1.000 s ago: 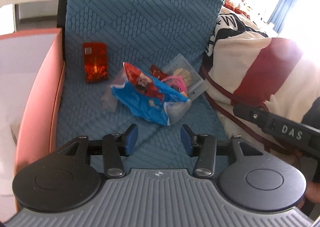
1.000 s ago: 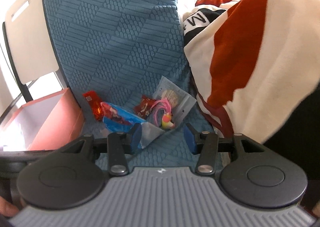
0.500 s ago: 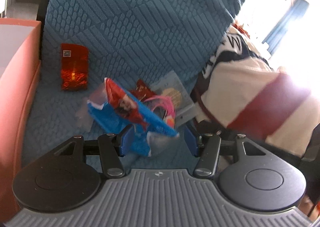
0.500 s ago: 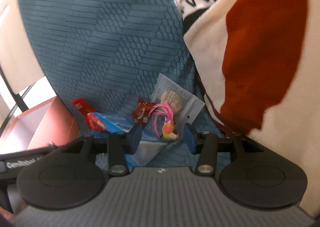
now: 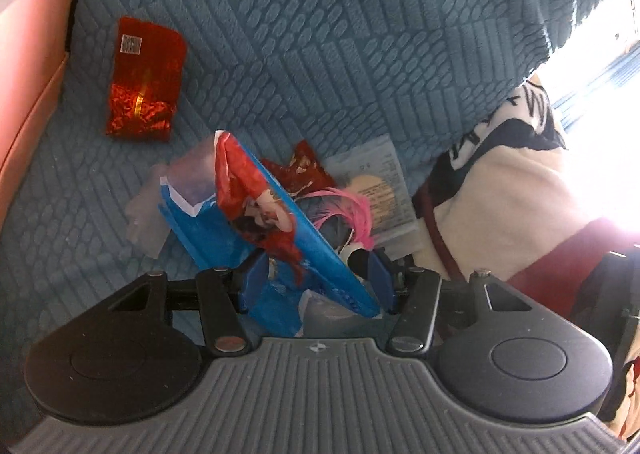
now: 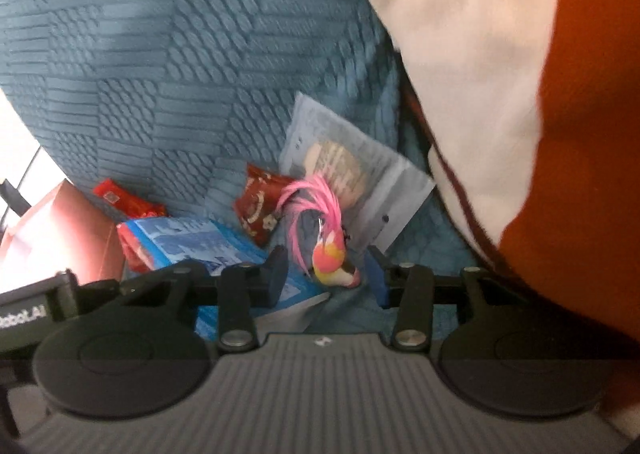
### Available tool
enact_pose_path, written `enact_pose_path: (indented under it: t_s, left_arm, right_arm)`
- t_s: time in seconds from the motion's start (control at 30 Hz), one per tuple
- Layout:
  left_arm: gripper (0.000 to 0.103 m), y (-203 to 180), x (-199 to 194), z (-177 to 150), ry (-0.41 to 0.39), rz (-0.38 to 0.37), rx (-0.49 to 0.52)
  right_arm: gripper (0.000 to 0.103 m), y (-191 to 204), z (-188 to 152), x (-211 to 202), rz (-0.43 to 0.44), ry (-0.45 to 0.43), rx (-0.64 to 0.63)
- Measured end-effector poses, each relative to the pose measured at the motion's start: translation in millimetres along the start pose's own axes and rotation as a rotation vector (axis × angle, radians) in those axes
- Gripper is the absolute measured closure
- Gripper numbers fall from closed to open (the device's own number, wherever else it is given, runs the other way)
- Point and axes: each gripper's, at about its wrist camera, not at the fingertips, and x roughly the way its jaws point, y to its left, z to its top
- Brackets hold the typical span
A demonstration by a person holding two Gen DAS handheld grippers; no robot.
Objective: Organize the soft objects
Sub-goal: 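Grasp the blue snack bag with the left gripper while the right gripper grasps the pink bird toy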
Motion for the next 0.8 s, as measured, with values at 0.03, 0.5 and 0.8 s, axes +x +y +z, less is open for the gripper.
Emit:
enact_pose_path:
  t_s: [0.03, 0.5, 0.8]
  left_arm:
    - [0.043, 1, 2, 0, 0.005, 0.005, -0.005]
    - [0.051, 8, 14, 3, 0.061, -0.009, -0.1]
    - [0.064, 10, 19, 0, 0.067, 0.011, -0.117]
  right_arm:
    - [0.058, -1, 0, 4, -0.011, 0.009, -0.003]
    - [0.071, 11, -3, 30, -0.051, 0.085, -0.066]
    - [0.072, 17, -4, 18, -0.049, 0.087, -0.098]
